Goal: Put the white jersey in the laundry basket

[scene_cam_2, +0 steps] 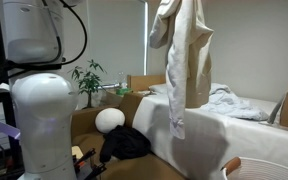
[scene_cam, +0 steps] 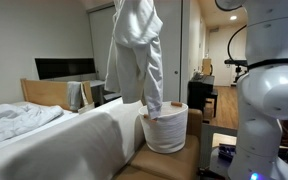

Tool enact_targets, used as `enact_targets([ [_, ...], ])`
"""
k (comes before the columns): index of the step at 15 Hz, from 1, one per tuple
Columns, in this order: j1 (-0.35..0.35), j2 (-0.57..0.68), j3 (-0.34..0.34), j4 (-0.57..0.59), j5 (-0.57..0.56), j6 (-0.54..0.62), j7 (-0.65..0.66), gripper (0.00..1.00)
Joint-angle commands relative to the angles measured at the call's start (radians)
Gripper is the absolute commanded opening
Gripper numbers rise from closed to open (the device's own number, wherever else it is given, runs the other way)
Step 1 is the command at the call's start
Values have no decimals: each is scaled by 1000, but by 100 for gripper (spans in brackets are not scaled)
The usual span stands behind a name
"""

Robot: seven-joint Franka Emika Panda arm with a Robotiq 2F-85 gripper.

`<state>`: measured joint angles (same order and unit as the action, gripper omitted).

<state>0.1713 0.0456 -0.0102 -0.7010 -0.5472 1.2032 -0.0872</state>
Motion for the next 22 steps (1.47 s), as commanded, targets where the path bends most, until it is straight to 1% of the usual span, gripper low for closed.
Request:
enact_targets([
  [1,-32,37,-36,123,1,-14,-56,11],
  [6,-65,42,-88,186,7,-12,-69,11],
  [10,-119,39,-141,213,43,-8,-70,11],
  [12,-150,36,-167,218,80,-2,-67,11],
  [14,-155,28,-176,218,84,-2,-75,10],
  [15,-144,20,-172,220,75,-3,-82,10],
  [16,-143,31,-174,190,70,-19,-43,14],
  [18,-141,31,-174,200,70,-19,-47,14],
  [19,-188,123,-156,365,88,-82,-85,14],
  [22,-188,123,-156,365,88,-82,-85,14],
])
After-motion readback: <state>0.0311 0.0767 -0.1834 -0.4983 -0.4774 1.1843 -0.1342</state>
